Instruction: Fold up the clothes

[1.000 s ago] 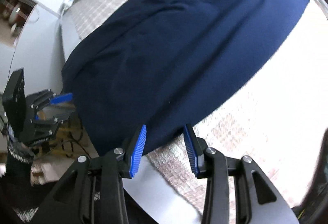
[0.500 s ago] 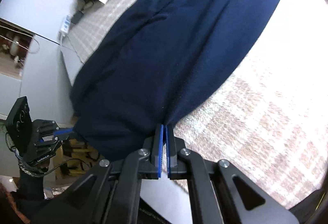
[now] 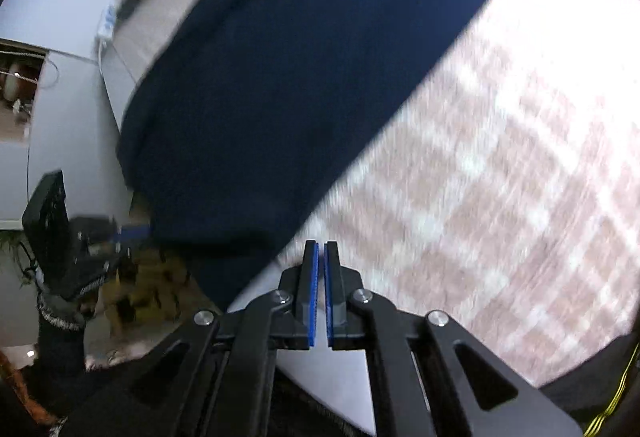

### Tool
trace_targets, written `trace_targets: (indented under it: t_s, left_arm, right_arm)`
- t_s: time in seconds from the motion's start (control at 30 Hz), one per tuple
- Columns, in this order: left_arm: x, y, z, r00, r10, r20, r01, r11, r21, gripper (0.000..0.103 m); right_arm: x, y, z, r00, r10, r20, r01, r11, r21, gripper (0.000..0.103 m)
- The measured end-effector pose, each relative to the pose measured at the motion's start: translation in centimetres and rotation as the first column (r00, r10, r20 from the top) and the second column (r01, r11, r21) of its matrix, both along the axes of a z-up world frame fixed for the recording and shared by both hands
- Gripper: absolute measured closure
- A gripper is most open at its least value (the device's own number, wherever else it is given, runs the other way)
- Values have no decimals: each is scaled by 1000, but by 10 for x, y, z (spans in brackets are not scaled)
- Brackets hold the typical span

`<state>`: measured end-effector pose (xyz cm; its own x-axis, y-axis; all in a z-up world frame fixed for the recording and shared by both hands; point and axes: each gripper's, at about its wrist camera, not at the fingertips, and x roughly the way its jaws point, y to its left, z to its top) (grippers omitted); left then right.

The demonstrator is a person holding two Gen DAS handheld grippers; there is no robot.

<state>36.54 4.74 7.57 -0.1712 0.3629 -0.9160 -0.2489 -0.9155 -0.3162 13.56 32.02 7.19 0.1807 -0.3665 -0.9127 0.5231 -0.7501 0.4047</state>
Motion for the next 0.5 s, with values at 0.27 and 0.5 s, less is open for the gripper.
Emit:
trace_targets:
  t_s: [0.27,0.5]
  left_arm:
    - [23,39,19,995,-57,-78,64,995,79,58]
    - [17,69,-26,1000,7,-12,-5,983,184,58]
  right_arm:
    - [-45,25,36,992,-121,-43,114,984,-136,68]
    - [-31,-9,12,999,-21,-32,18,994,-111,68]
